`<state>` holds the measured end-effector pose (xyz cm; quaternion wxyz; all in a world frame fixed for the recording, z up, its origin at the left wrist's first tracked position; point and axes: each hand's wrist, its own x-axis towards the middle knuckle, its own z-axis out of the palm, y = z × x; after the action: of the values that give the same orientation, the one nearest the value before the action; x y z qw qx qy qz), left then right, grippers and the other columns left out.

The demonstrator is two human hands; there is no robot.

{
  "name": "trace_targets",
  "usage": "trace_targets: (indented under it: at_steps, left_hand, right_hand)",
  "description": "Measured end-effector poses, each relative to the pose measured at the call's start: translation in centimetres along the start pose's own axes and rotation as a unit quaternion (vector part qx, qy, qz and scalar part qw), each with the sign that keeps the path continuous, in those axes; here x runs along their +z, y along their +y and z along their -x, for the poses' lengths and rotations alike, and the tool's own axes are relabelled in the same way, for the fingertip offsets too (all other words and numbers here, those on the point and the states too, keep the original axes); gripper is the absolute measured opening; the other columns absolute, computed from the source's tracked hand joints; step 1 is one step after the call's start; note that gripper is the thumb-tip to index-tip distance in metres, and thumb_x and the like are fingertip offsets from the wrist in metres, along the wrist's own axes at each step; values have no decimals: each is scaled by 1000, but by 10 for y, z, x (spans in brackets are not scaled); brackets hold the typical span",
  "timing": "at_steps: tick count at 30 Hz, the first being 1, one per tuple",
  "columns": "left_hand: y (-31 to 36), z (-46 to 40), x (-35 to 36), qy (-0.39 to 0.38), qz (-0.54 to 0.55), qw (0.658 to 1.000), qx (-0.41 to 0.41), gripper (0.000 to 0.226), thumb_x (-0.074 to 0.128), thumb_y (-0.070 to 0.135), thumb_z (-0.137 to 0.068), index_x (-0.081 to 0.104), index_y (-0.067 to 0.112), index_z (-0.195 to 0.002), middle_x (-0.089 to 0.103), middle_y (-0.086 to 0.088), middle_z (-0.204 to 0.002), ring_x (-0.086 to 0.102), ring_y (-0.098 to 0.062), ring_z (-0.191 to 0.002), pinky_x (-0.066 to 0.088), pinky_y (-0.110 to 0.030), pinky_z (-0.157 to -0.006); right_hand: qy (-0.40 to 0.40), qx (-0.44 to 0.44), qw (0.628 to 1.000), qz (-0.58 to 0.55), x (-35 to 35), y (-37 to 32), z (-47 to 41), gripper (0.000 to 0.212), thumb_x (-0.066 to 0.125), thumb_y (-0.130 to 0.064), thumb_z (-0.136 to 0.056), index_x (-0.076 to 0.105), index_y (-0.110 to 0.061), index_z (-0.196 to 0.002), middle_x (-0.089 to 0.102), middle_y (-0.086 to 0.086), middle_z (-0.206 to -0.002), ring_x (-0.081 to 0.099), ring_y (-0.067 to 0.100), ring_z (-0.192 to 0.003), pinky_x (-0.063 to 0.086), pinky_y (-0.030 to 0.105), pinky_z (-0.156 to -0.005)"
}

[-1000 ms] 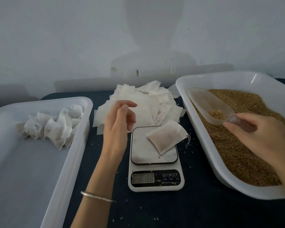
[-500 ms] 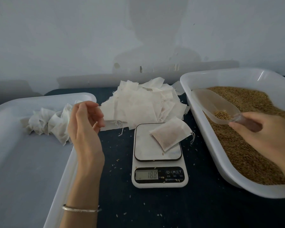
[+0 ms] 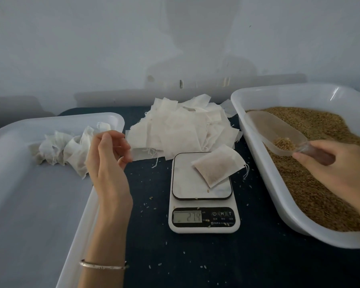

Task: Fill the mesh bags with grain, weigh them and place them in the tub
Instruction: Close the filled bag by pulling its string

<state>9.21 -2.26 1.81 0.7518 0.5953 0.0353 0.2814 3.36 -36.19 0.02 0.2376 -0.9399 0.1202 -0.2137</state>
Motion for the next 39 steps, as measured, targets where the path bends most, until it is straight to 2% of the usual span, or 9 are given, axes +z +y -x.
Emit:
trace_targets:
  at_steps: [9,14,16,20,25,28,30,34,39]
  left_hand:
    - [-2,0,-3,7,-11,1000,-5,34,40,11,-94,57,23,-68,54,10,-61,45,-9,-56,40,-19,-56]
    - [-2,1,-3,2,-15,1000,-6,34,41,13,-95,58,25,-68,54,9,-63,43,-13,-59,40,-21,-58]
    - [-2,1,-3,-1,-17,1000,-7,32,41,15,-94,58,26,-69,54,9,-64,43,-13,-60,40,-20,-58]
    - [-3,2,-4,-5,-25,1000,-7,30,40,17,-95,57,24,-72,55,10,-64,44,-12,-60,40,-21,-59]
    - [-6,3,-5,-4,-39,999,-10,29,40,14,-97,56,20,-74,54,9,-64,43,-11,-58,40,-24,-60]
    - [-7,2,-6,-10,-46,999,-9,27,42,13,-95,56,20,-74,54,9,-64,43,-11,-57,40,-23,-60]
    - [-9,3,-5,-22,-50,998,-8,25,43,12,-93,56,21,-74,54,9,-65,43,-10,-57,40,-24,-61]
    - [-15,7,11,-93,-94,991,-5,24,46,10,-93,58,23,-76,56,13,-65,47,-4,-61,39,-22,-61]
    - [-26,22,59,-310,-240,920,5,12,56,16,-93,60,28,-91,63,17,-85,56,4,-75,43,-8,-65]
  right_hand:
    - [-3,7,1000,-20,2,4,-1,14,62,-55,-76,57,-43,-81,52,-33,-75,48,-10,-72,39,27,-64]
    - [-7,25,1000,-15,6,12,-4,38,56,-64,-74,67,-33,-93,62,-25,-82,60,5,-80,51,32,-75]
    - [0,29,999,-16,5,11,-5,42,54,-67,-73,66,-32,-92,62,-27,-81,59,2,-79,48,26,-70]
    - [28,50,998,-7,4,9,-4,45,48,-72,-74,63,-35,-96,58,-30,-77,53,-7,-74,45,31,-71]
    - [36,77,996,14,7,19,-6,61,47,-75,-71,64,-27,-104,56,-27,-76,59,10,-77,49,36,-75]
    - [33,90,995,27,9,24,-8,64,46,-77,-69,66,-25,-100,58,-24,-76,59,12,-78,49,36,-74]
    - [33,101,994,34,9,24,-7,54,46,-77,-68,65,-31,-90,57,-27,-74,59,11,-76,49,36,-74]
    - [-2,103,994,18,8,20,-7,34,56,-65,-72,60,-31,-74,58,-23,-76,58,16,-74,51,44,-76]
    - [-49,96,992,68,6,11,-5,34,65,-40,-85,68,-13,-105,41,-26,-68,51,18,-72,46,36,-70]
